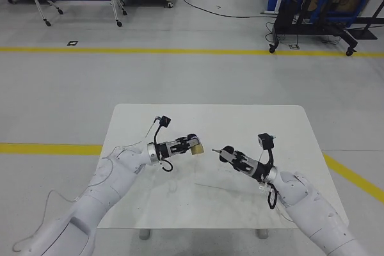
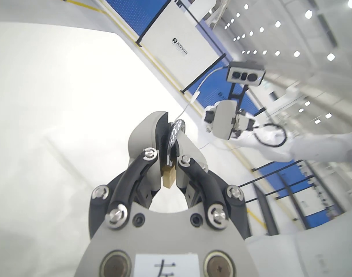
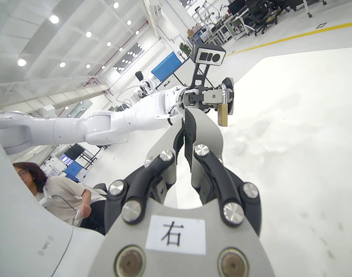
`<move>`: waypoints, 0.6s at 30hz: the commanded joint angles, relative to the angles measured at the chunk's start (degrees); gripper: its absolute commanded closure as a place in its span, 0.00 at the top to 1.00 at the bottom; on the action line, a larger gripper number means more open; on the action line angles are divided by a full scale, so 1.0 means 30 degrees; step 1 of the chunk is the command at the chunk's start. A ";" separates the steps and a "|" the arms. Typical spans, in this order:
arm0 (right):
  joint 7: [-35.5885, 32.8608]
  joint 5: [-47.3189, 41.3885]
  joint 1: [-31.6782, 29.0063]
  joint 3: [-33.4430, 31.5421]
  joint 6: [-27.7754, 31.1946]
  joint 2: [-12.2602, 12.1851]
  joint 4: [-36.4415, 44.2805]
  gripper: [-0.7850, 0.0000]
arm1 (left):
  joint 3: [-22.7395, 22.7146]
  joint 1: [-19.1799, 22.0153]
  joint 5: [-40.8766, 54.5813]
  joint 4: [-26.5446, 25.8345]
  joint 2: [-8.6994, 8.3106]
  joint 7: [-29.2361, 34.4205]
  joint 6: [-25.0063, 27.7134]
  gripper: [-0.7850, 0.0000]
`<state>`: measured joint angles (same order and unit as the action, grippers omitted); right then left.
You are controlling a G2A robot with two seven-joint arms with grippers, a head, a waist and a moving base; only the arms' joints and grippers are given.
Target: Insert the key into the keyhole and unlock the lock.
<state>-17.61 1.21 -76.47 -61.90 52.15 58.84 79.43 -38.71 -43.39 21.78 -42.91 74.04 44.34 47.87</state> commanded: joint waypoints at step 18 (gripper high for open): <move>0.0611 -0.2724 -0.0645 -0.0480 0.0635 0.0029 0.0430 0.00 | -0.0341 0.0997 0.7549 0.3467 0.0716 0.6602 -0.5355 0.00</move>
<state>-15.77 -6.96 -78.41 -63.34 54.05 58.93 80.72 -39.64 -39.68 44.61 -32.62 76.21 66.59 33.71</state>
